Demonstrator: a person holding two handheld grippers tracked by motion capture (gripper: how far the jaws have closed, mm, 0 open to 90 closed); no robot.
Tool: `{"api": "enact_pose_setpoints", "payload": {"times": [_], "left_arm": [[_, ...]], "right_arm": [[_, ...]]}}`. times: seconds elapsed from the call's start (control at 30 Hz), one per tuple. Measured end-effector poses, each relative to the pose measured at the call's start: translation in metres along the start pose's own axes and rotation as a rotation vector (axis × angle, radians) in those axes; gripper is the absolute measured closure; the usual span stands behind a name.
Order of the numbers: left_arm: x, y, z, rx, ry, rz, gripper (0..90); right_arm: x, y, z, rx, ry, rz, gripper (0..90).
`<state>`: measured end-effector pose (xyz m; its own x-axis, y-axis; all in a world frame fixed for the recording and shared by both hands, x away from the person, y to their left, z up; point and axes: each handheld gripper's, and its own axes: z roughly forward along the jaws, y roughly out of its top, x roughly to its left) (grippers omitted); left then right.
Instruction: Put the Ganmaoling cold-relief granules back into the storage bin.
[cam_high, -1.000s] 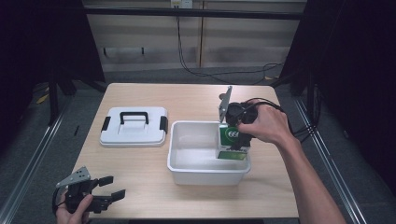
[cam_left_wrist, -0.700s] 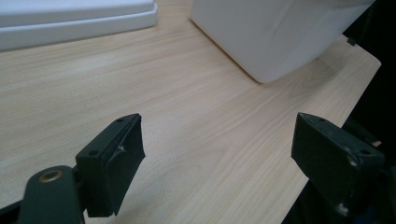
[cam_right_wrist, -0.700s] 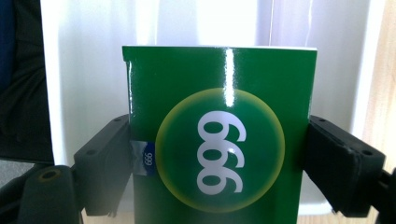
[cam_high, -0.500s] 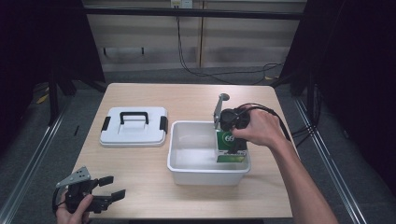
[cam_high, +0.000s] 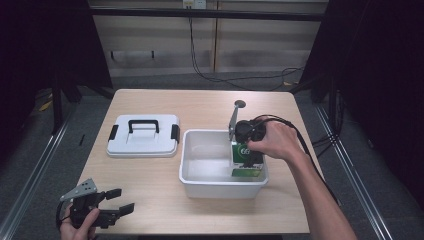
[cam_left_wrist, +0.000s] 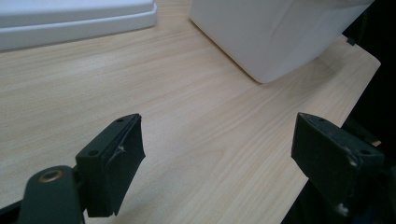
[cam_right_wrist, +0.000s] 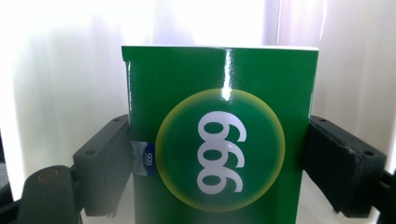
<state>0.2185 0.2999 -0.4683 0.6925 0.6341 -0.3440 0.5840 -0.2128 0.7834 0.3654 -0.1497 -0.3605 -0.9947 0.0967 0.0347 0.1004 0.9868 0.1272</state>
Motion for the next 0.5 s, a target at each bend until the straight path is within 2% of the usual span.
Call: {"api": "enact_pose_setpoints", "payload": {"times": [0.33,0.5], "left_arm": [[0.0,0.0,0.0,0.0,0.0,0.001,17.0],[0.0,0.0,0.0,-0.001,-0.001,0.0,17.0]], "right_arm": [[-0.003,0.001,0.013,0.026,0.007,0.013,14.8],[-0.004,0.001,0.018,0.027,0.007,0.002,14.8]]}}
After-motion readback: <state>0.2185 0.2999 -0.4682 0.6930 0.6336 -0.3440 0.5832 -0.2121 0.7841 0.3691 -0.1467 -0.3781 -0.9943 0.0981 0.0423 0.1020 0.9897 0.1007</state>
